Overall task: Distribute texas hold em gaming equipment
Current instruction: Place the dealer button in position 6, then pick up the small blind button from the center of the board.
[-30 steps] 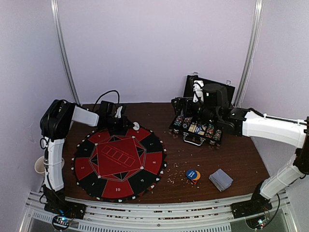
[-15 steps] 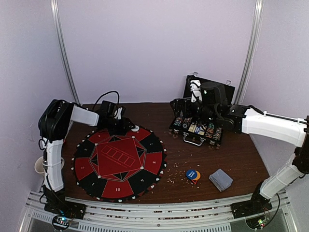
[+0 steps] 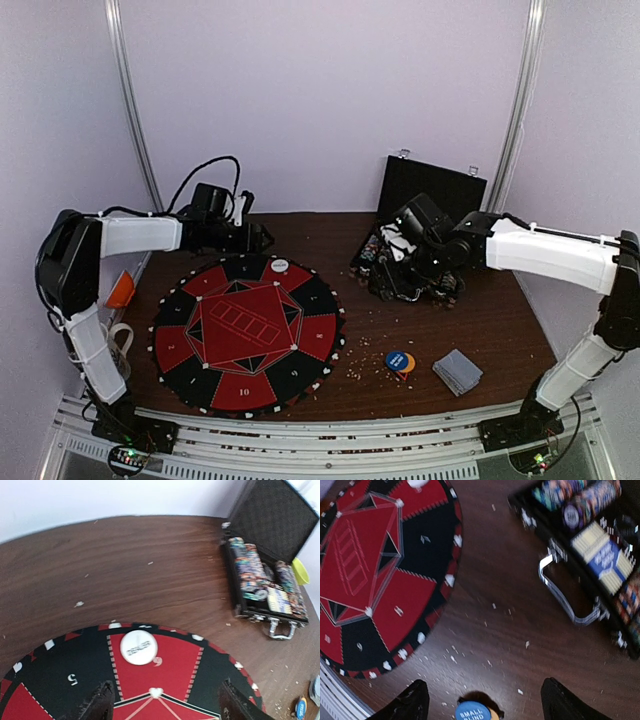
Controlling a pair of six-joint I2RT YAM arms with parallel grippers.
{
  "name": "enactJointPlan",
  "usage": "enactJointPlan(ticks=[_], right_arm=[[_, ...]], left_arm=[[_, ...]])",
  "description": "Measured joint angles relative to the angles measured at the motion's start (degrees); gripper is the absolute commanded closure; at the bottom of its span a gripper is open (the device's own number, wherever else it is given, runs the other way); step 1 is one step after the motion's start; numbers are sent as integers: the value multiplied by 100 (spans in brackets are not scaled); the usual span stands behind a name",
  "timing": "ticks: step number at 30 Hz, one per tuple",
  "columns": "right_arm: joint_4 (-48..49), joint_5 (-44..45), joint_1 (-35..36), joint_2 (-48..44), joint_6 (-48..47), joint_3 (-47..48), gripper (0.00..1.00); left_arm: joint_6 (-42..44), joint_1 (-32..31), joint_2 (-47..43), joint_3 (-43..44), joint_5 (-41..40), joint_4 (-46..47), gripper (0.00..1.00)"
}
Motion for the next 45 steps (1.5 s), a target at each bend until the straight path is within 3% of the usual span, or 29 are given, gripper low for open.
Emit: enactJointPlan(ticks=[8,14,21,28,45], right_arm=[[-334,-715,-507,-422,605,-1711,40],[-68,-1014,-614,-627,787,-2286,48],[472,-1307,-612,-844,841,-2887,54],[872,-1469,-442,-1091,872,-3357,56],[1766,-1390,-120,-1220,1086,-3792,62]], left_arm=[[308,-1381,-380,177,116,-284,28],[321,-2588,168,529,704,-472,39],[127,-3340,1021,826,890,-601,45],[-417,-3713,1298,656,1224,-81,45],[-1086,-3727,1998,564,1633,809,50]])
